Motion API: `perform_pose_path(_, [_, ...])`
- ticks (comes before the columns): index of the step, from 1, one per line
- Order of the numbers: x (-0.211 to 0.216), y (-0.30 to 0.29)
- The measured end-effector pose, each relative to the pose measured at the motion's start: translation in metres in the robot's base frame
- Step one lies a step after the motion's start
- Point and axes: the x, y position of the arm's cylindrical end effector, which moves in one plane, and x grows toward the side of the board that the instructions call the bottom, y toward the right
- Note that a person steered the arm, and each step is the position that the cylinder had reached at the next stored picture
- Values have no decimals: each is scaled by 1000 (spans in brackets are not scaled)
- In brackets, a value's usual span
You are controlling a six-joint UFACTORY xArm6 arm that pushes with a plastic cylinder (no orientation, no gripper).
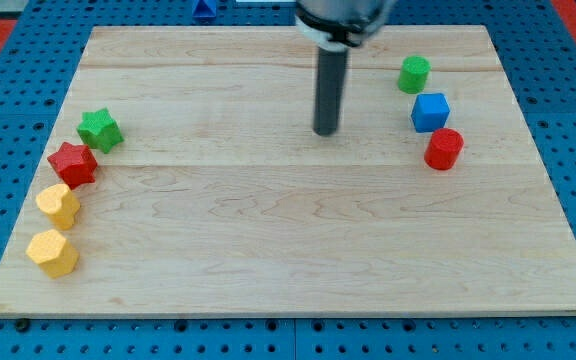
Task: Drag green star below red circle
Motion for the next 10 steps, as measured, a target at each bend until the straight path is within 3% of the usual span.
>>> perform_pose_path(1, [-21, -78])
perform_pose_path(2, [-21, -210])
perform_pose_path(3, [-22, -294])
perform_pose_path(4, [-9, -303])
perform_pose_path(6, [10, -245])
perform_pose_path(9, [57, -268])
perform_pose_path(10, [60, -237])
